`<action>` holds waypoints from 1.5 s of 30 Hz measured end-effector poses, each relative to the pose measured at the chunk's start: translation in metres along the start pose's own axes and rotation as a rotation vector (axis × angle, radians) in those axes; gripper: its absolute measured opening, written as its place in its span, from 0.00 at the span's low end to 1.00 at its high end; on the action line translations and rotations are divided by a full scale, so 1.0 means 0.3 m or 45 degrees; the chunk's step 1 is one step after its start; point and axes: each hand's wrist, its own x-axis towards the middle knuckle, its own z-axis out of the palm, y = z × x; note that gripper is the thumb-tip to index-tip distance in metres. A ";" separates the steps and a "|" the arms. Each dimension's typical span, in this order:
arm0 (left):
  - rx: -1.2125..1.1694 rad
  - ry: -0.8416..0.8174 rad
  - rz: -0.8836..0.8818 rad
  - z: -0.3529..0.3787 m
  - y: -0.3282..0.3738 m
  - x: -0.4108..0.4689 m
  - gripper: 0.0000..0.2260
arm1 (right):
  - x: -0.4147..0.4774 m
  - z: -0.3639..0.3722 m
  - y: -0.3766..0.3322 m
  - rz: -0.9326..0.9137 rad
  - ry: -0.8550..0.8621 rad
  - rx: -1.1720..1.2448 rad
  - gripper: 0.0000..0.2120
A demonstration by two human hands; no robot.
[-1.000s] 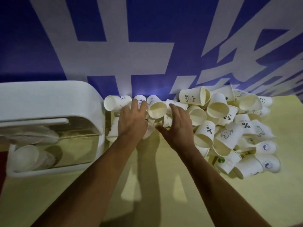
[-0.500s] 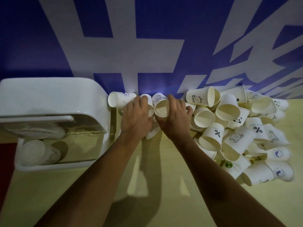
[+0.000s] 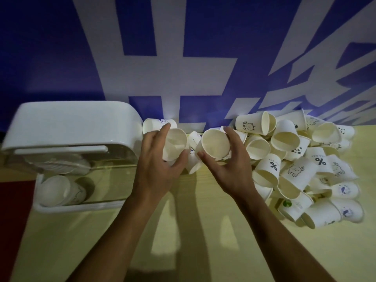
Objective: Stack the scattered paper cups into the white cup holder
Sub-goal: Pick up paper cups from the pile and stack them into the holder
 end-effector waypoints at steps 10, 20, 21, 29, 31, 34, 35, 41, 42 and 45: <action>-0.242 0.012 -0.185 -0.291 -0.092 -0.191 0.32 | -0.194 0.063 -0.157 0.083 -0.029 0.081 0.33; -0.255 0.096 -0.230 -0.645 -0.308 -0.283 0.31 | -0.357 0.311 -0.444 0.086 -0.148 0.264 0.34; -0.277 0.109 -0.255 -0.675 -0.333 -0.289 0.32 | -0.368 0.339 -0.465 0.101 -0.164 0.291 0.33; -0.444 0.320 -0.316 -0.810 -0.541 -0.312 0.28 | -0.429 0.497 -0.584 0.068 -0.257 0.289 0.31; -0.458 0.349 -0.300 -0.809 -0.574 -0.300 0.28 | -0.435 0.514 -0.590 0.076 -0.273 0.273 0.31; -0.470 0.350 -0.301 -0.792 -0.596 -0.279 0.28 | -0.440 0.521 -0.590 0.098 -0.279 0.251 0.31; -0.464 0.341 -0.301 -0.784 -0.599 -0.274 0.28 | -0.441 0.522 -0.587 0.106 -0.279 0.244 0.32; -0.533 0.229 -0.317 -0.722 -0.624 -0.260 0.30 | -0.438 0.513 -0.556 0.149 -0.290 0.238 0.33; -0.530 0.209 -0.313 -0.711 -0.625 -0.256 0.30 | -0.438 0.511 -0.549 0.153 -0.292 0.233 0.34; -0.475 0.170 -0.300 -0.683 -0.633 -0.249 0.29 | -0.438 0.504 -0.536 0.173 -0.296 0.222 0.35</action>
